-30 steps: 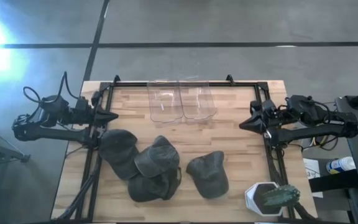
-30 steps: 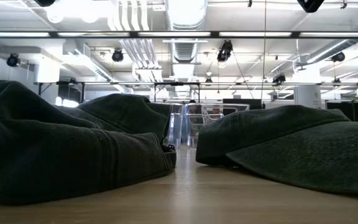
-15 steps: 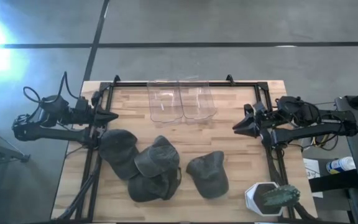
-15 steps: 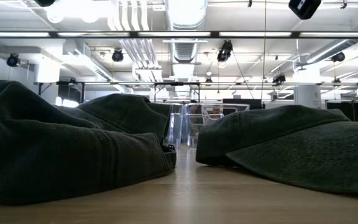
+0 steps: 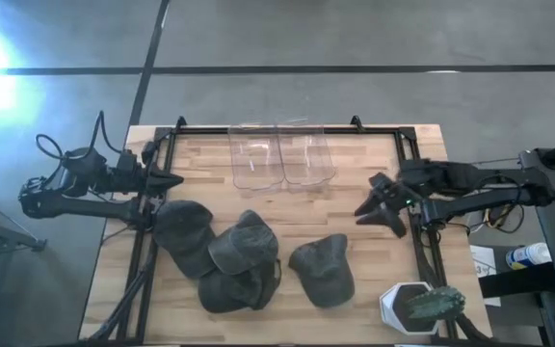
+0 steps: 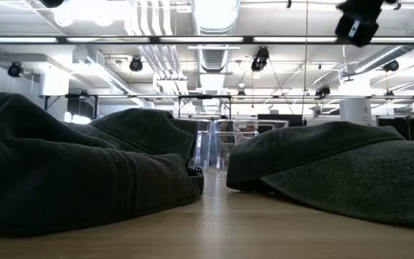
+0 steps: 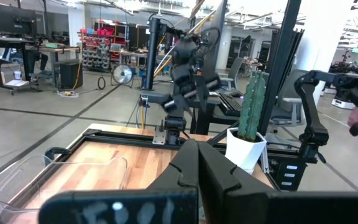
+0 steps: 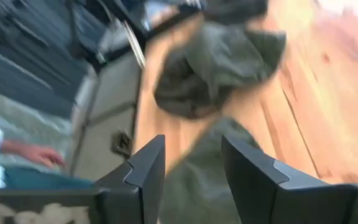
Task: Pick & Place hat
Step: Put the right gray cap into the right transparent bin
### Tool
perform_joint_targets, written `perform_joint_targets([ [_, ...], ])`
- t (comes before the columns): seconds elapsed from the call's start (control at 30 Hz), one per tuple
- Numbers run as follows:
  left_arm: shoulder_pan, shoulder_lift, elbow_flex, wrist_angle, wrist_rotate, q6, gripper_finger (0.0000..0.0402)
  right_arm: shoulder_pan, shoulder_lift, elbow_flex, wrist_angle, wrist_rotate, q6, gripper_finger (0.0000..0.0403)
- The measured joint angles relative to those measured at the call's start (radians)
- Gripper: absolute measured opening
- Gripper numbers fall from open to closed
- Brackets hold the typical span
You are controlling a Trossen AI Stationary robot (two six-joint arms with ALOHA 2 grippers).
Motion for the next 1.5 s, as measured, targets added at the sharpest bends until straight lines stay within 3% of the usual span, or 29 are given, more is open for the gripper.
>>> perform_joint_targets([
  [0.3,0.000,0.000,0.000,0.000,0.000,0.000,0.0000,0.051,0.182,0.000,-0.157,-0.003,-0.136,0.0147],
  [0.57,0.000,0.000,0.000,0.000,0.000,0.000,0.0000,0.162,0.282,0.007,-0.144,-0.012,-0.128,0.0148],
  [0.8,0.000,0.000,0.000,0.000,0.000,0.000,0.0000,0.232,0.396,0.146,-0.152,-0.015,-0.108,0.0142],
  [1.03,0.000,0.000,0.000,0.000,0.000,0.000,0.0000,0.268,0.576,0.308,-0.311,0.001,-0.191,0.0141],
  [1.23,0.000,0.000,0.000,0.000,0.000,0.000,0.0000,0.340,0.740,0.439,-0.447,0.132,-0.295,0.0139],
  [1.5,0.000,0.000,0.000,0.000,0.000,0.000,0.0000,0.465,0.888,0.564,-0.476,0.319,-0.313,0.0141],
])
